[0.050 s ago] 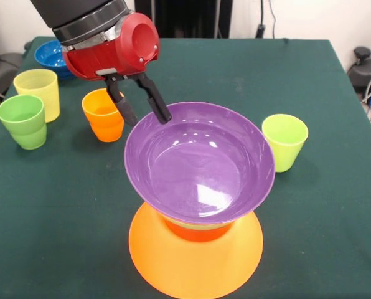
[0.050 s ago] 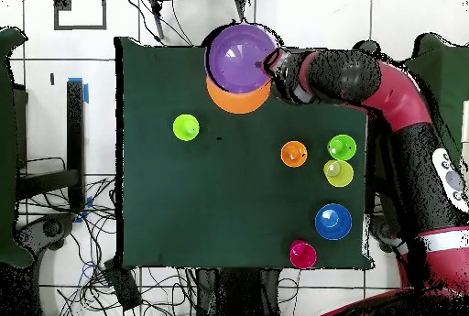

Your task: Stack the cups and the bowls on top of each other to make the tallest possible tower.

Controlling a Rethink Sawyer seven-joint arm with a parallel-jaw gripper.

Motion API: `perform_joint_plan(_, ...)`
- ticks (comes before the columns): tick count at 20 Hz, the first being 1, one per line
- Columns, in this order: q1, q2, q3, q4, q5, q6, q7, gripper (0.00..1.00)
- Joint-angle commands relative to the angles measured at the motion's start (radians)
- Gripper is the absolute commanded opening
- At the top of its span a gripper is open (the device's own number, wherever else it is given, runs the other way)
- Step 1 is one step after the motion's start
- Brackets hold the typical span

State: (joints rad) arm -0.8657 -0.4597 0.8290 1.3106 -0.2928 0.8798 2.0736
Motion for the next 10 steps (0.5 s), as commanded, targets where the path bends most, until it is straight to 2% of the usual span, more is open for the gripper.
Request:
perform_joint_plan(1, 0.007, 0.014, 0.012, 0.039, -0.066, -0.017, -0.242, 1.00)
perform_joint_plan(7, 0.013, 0.018, 0.011, 0.026, -0.053, 0.014, -0.234, 1.00)
perform_joint_plan(10, 0.013, -0.002, 0.007, 0.032, -0.050, 0.029, -0.224, 1.00)
